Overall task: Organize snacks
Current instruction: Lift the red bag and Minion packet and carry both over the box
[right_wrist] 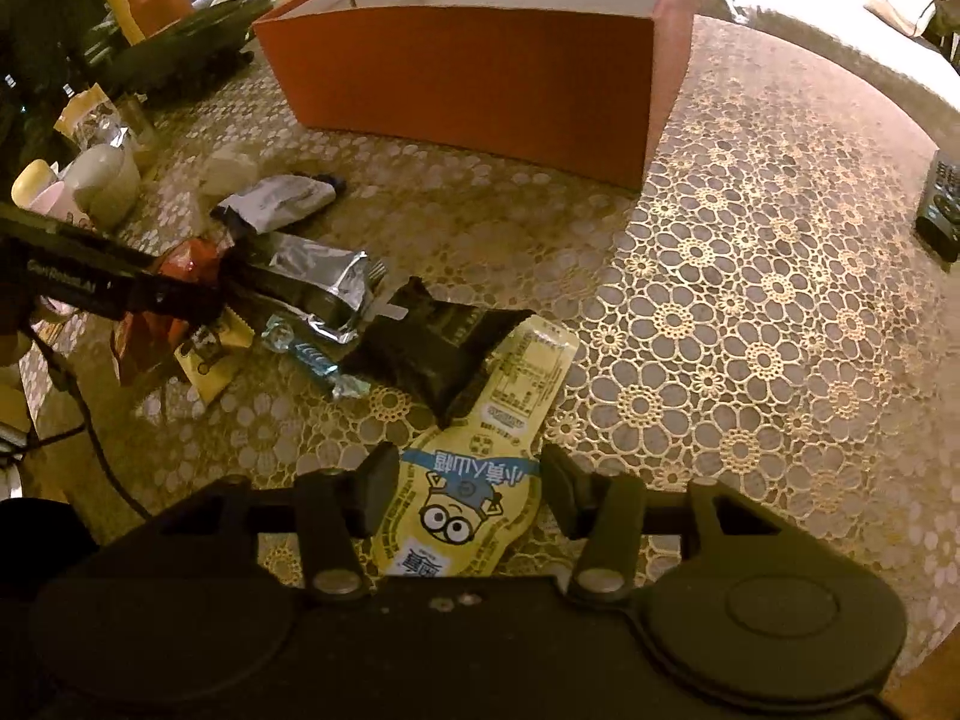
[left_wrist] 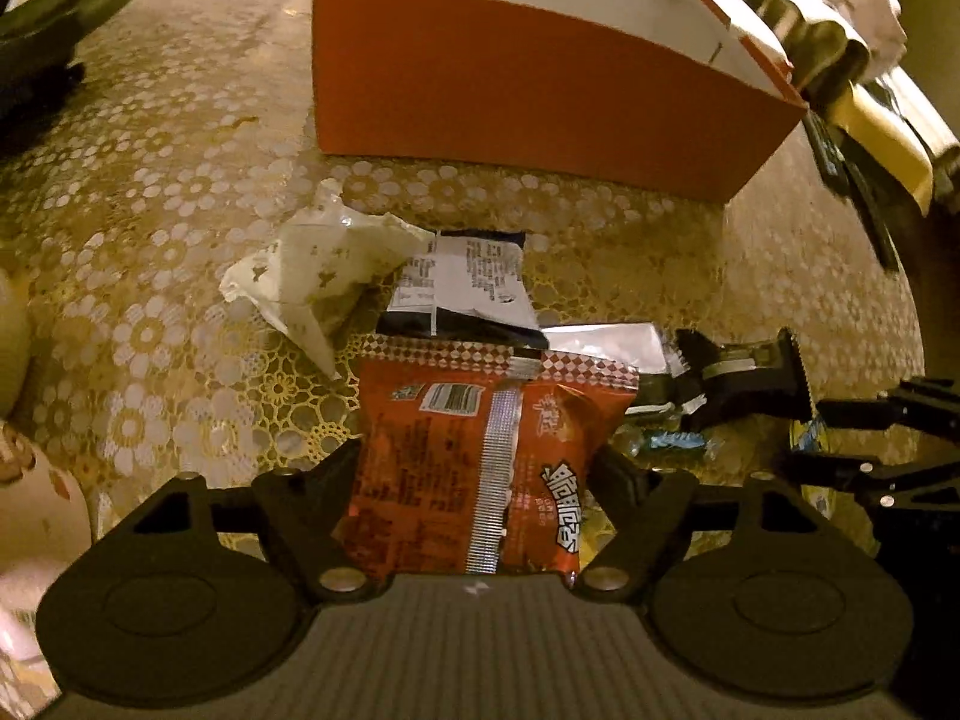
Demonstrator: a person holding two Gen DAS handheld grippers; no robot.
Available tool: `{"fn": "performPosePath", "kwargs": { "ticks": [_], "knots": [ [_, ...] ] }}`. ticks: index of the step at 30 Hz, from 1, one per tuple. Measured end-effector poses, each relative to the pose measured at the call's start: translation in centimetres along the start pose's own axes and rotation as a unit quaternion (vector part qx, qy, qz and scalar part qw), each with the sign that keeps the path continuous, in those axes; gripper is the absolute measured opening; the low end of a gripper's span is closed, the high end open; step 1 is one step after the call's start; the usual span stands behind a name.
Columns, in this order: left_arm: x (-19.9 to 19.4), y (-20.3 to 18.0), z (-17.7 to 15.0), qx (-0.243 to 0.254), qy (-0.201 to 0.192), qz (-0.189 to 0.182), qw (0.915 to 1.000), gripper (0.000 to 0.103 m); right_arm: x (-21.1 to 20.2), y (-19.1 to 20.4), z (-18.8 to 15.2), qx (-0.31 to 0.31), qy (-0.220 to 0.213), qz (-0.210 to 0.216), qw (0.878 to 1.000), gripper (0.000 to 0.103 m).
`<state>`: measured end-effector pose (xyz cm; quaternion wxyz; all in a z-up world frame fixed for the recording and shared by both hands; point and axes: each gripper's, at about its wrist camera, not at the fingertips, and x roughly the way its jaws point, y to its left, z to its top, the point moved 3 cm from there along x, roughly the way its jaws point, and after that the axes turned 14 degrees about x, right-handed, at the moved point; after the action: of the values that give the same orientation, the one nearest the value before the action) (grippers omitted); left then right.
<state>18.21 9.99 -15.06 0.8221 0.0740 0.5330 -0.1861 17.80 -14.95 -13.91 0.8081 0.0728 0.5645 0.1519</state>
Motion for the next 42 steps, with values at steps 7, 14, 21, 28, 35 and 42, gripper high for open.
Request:
{"fn": "performPosePath", "kwargs": {
  "ticks": [7, 14, 21, 28, 35, 42],
  "knots": [
    [-2.0, -1.4, -0.1, -0.023, -0.031, 0.004, 0.9993, 0.079, -1.5, -0.3, 0.1, 0.005, -0.017, 0.002, 1.0, 0.051],
    [-4.5, -3.4, 0.0, -0.033, -0.056, 0.014, 0.9978, 0.079, -3.6, -0.7, 0.4, 0.014, -0.045, 0.007, 0.999, 0.051],
    [-7.4, -5.4, 1.4, -0.024, -0.083, 0.038, 0.9955, 0.079, -6.3, -0.8, 1.5, 0.006, -0.077, 0.015, 0.997, 0.051],
    [-9.8, -6.5, 4.0, -0.019, -0.116, 0.066, 0.9909, 0.079, -8.9, -0.1, 4.4, -0.026, -0.121, 0.015, 0.992, 0.051],
    [-11.4, -6.8, 7.5, -0.005, -0.139, 0.094, 0.9859, 0.079, -10.2, 0.8, 8.2, -0.059, -0.161, 0.005, 0.985, 0.051],
    [-11.7, -6.3, 11.4, 0.013, -0.154, 0.117, 0.981, 0.079, -10.6, 2.3, 11.7, -0.09, -0.191, 0.002, 0.977, 0.051]
  ]
}}
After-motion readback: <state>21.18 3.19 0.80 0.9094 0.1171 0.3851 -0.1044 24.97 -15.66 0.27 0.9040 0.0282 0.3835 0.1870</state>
